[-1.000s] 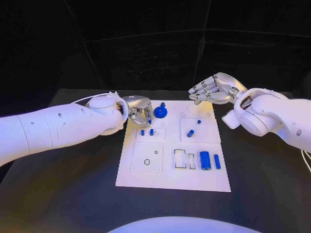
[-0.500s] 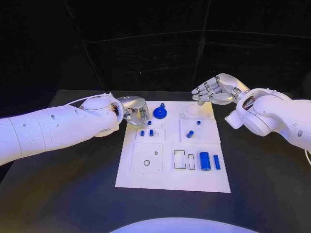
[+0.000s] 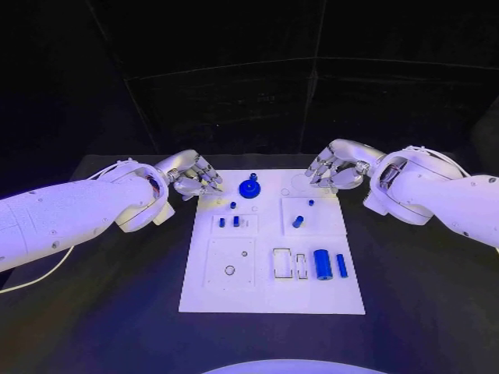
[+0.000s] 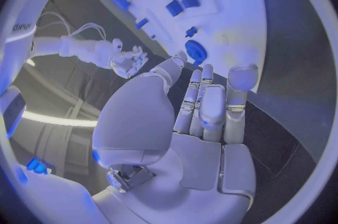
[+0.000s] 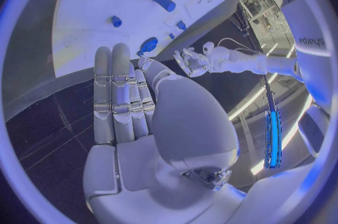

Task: Assemble the parts on the task board

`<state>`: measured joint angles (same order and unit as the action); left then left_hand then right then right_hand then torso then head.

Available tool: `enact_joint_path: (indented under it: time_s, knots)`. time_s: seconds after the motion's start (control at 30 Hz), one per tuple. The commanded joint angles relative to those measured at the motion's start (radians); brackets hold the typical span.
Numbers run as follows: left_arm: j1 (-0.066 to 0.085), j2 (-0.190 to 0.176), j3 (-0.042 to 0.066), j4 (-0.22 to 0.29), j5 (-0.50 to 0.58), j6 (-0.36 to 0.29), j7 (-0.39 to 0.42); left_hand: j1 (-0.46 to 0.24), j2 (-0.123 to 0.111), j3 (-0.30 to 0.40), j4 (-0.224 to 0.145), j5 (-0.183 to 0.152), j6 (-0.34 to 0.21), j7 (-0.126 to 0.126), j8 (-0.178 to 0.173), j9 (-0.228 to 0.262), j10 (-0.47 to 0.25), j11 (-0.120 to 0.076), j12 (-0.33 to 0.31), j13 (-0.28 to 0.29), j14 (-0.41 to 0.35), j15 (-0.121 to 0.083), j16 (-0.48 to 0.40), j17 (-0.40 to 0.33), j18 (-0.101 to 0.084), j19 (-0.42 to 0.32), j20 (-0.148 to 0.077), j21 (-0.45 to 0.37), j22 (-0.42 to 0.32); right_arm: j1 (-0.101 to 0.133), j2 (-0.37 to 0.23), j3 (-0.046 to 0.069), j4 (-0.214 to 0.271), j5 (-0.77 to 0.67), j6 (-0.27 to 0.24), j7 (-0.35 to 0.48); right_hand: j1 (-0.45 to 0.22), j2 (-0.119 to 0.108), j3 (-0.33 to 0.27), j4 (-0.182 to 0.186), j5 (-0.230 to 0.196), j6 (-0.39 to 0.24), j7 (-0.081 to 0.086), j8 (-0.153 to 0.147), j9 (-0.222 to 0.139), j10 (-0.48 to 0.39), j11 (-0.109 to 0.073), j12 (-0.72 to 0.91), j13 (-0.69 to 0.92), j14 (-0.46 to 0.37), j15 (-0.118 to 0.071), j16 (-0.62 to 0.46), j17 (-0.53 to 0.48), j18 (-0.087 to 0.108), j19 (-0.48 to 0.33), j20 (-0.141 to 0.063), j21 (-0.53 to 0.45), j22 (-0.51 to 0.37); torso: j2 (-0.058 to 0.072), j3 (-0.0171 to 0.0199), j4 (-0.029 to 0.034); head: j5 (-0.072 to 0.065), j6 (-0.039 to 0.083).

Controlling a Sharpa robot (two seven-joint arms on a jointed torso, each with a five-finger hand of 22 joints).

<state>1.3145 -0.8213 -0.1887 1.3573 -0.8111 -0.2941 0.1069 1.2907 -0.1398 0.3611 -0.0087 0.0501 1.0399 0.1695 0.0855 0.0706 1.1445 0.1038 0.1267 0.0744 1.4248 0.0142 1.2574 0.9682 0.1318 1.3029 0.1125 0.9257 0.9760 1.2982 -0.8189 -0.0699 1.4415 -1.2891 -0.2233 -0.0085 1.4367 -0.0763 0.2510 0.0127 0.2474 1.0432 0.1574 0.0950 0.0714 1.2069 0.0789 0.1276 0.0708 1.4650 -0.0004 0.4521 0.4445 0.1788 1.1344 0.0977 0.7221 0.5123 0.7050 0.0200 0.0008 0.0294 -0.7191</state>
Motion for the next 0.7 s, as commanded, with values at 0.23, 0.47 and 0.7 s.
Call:
enact_joint_path:
  time_s: [0.23, 0.47, 0.7]
  knots:
    - [0.001, -0.028, 0.0, 0.036, 0.743, 0.066, 0.366, 0.024, 0.037, -0.002, -0.004, 0.001, 0.015, 0.001, 0.008, 0.003, -0.005, -0.003, 0.008, 0.001, -0.036, 0.0, -0.042, -0.068, 0.031, -0.045, 0.004, -0.095, -0.079, -0.02, 0.015, 0.0, 0.01, -0.421, 0.034, -0.128, -0.039, -0.024, 0.03, 0.008, -0.008, -0.007, -0.001, -0.023, -0.003, -0.049, 0.007, -0.026, -0.003, 0.044, -0.003, 0.268, 0.19, -0.041, 0.092, 0.0, 0.293, 0.322, 0.0, -0.0002, -0.0015, -0.012, 0.012]
    - [0.0, -0.036, 0.0, 0.06, 0.792, 0.082, 0.401, 0.028, 0.042, -0.004, -0.005, 0.001, 0.019, -0.001, 0.011, 0.003, 0.004, -0.006, 0.017, 0.004, -0.043, -0.001, -0.05, -0.082, 0.035, -0.054, 0.003, -0.116, -0.096, -0.028, 0.02, -0.001, 0.015, -0.463, 0.072, -0.146, -0.052, -0.035, 0.046, 0.012, -0.019, -0.024, 0.006, -0.027, -0.002, -0.079, 0.017, -0.035, -0.004, 0.042, 0.006, 0.501, 0.389, -0.069, 0.147, 0.01, 0.461, 0.518, 0.001, -0.0014, 0.0005, -0.016, 0.011]
    - [-0.002, -0.042, 0.0, 0.078, 0.8, 0.086, 0.411, 0.031, 0.043, -0.004, -0.006, 0.002, 0.02, -0.002, 0.012, 0.003, 0.006, -0.007, 0.02, 0.004, -0.045, -0.002, -0.051, -0.084, 0.035, -0.056, 0.002, -0.121, -0.099, -0.037, 0.024, -0.001, 0.02, -0.47, 0.104, -0.142, -0.053, -0.036, 0.051, 0.01, -0.022, -0.024, 0.012, -0.025, -0.001, -0.092, 0.023, -0.037, -0.005, 0.034, 0.011, 0.557, 0.432, -0.074, 0.152, 0.016, 0.498, 0.561, 0.002, -0.0011, 0.0012, -0.018, 0.007]
